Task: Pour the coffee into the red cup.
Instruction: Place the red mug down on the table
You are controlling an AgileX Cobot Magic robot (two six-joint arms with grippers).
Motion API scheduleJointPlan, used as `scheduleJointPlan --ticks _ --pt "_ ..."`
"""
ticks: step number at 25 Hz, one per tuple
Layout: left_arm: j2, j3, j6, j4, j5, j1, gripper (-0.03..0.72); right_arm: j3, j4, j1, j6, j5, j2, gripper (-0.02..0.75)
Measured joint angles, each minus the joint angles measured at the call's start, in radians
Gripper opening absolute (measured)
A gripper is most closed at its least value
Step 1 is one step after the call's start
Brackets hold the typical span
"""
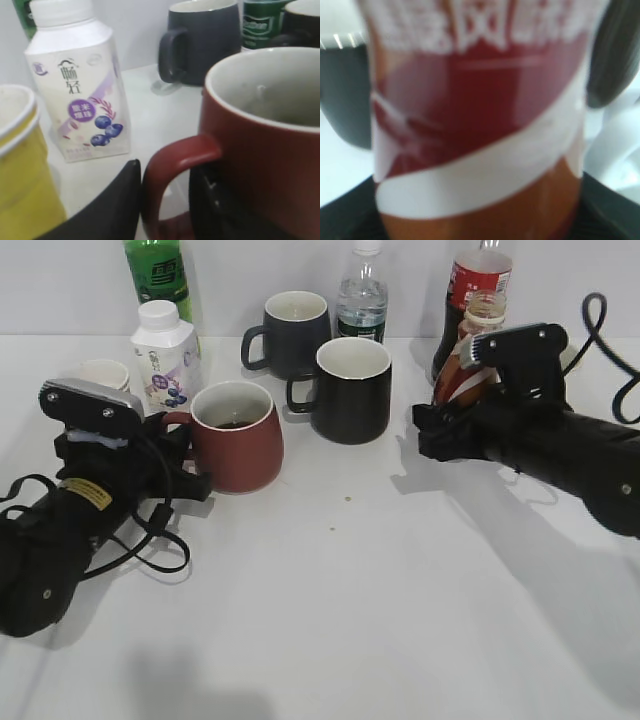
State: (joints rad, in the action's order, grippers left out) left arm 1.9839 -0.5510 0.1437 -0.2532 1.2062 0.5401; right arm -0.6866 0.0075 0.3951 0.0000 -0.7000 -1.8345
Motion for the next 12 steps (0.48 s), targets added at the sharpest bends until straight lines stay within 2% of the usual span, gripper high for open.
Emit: scheduleJointPlan --ticks 12 --pt "-0.099 0.097 -0.001 -0.012 -0.018 0.054 0.259 0.019 0.003 0.000 0.000 -0.071 -0.068 0.510"
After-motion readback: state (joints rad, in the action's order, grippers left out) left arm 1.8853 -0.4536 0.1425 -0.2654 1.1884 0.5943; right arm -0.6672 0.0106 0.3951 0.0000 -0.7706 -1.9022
